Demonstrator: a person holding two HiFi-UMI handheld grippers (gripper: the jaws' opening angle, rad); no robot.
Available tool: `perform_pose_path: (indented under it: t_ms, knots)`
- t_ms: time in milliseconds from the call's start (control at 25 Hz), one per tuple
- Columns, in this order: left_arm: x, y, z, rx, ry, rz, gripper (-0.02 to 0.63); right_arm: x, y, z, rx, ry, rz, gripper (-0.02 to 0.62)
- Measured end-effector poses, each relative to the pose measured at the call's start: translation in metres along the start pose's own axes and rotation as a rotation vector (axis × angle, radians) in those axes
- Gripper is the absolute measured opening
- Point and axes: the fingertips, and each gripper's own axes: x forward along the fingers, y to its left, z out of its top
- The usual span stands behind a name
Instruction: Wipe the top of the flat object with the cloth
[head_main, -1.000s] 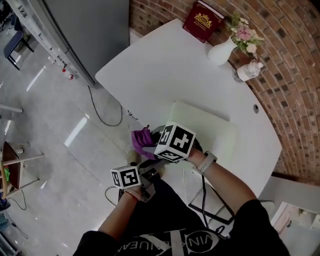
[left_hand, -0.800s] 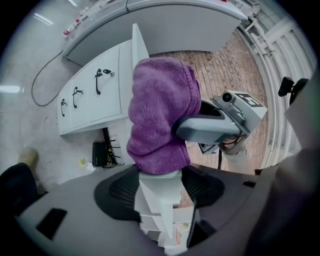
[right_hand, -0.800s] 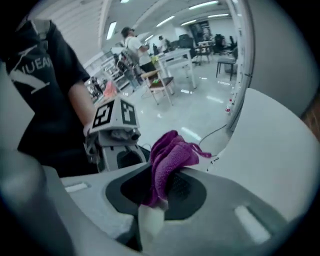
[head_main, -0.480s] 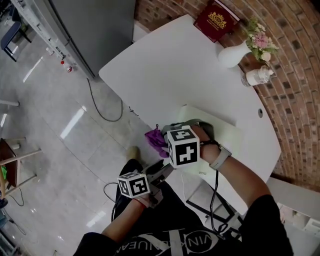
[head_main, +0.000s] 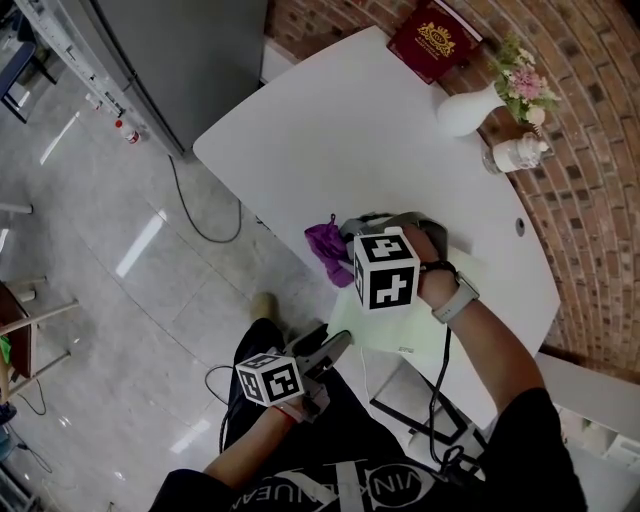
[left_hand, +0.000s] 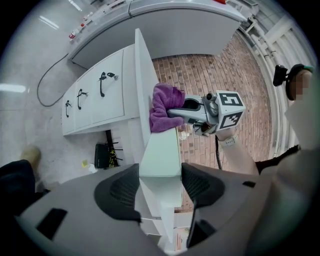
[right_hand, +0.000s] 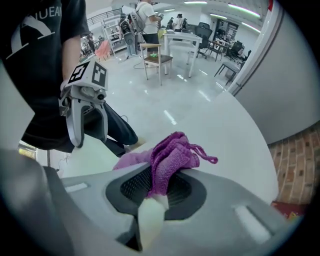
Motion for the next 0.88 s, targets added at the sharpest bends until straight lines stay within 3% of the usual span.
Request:
perform_pose_path:
  t_ms: [360,440,560,600,680,800,880]
  knots:
    - [0.002,-0.001,0.002,0.001,-0.017,0.013,0.264,-0.013,-0.056,-0.038,0.071,0.032,-0.172,0.064]
    - [0.002,-0.001,0.003,0.000,-0.021,0.016,0.264,-0.017,-0.070,-0.048,0.093,0.032,-0.245,0.064]
    - [0.002,-0.001,0.003,0.013,-0.023,0.018,0.264,-0.034,-0.099,-0.065,0.178,0.015,-0.430,0.064]
    - [0.002,-0.002,0.004,0.037,-0.021,0.020,0.264,-0.043,-0.109,-0.071,0.259,-0.028,-0.480,0.064]
    - [0.000,-0.007,0.009,0.136,-0.014,0.034,0.275,-0.060,-0.122,-0.079,0.516,-0.200,-0.511,0.064]
    - [-0.003,-0.017,0.024,0.299,-0.003,0.058,0.311,-0.075,-0.131,-0.092,0.905,-0.496,-0.441,0.064]
    - [-0.006,-0.019,0.037,0.412,-0.002,0.115,0.314,-0.081,-0.130,-0.101,1.058,-0.609,-0.412,0.064]
